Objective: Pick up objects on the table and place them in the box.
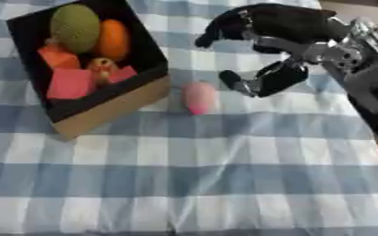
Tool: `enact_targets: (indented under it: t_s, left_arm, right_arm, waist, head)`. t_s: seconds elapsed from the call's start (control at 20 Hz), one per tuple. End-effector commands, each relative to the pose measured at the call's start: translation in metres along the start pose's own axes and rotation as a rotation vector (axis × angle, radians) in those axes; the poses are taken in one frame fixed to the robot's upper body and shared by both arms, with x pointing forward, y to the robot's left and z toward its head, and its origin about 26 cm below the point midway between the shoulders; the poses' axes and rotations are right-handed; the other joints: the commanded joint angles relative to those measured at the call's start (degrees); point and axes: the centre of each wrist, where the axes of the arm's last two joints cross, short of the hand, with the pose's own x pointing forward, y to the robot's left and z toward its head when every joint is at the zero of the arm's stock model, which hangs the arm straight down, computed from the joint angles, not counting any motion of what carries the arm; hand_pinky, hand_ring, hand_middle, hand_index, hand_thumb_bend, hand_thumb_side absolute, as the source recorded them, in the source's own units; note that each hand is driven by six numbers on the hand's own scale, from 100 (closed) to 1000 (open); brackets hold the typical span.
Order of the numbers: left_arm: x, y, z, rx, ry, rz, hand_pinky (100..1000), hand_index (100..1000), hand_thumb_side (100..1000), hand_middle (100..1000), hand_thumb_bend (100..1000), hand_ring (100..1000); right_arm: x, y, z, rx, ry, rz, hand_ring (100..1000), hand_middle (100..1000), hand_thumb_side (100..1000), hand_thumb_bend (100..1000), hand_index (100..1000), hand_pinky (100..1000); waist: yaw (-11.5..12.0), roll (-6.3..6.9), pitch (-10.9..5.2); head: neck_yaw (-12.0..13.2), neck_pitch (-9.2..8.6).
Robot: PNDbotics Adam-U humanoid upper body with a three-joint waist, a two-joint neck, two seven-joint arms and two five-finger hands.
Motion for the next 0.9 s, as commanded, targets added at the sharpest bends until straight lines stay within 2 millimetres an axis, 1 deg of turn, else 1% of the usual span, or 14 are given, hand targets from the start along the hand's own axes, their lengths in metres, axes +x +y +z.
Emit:
enact_targets:
  t_s: [0.05,0.2,0.4,0.9]
  left_arm:
    - [0.004,0.004,-0.006,-0.003,-0.028,-0.011,743,794,615,749,565,891]
    - [0.004,0.004,-0.006,-0.003,-0.028,-0.011,743,794,615,749,565,891]
    - [0.004,0.004,-0.005,-0.004,-0.025,-0.011,743,794,617,750,564,892]
    - [0.004,0.004,-0.004,-0.007,-0.016,-0.012,742,795,620,751,562,895]
  right_arm:
    - [0.001,-0.004,0.001,0.008,0.004,0.021,875,741,293,100,902,897]
    - [0.0,0.001,0.0,0.019,0.009,0.012,875,740,297,100,902,897]
    - [0.001,0.007,-0.001,0.015,0.028,0.014,874,742,274,100,904,895]
    - [0.005,0.025,-0.006,-0.004,0.062,-0.021,866,743,251,100,915,894]
  waist:
    - [-0.02,0.84,-1.15]
    - [-0.03,0.89,-1.09]
    - [-0.12,0.98,-0.97]
    - [-0.29,1.26,-0.67]
  head:
    - [-0.47,-0.54]
    - [-0.26,-0.69]
    - [0.0,-0.89]
    - [1.18,-1.29]
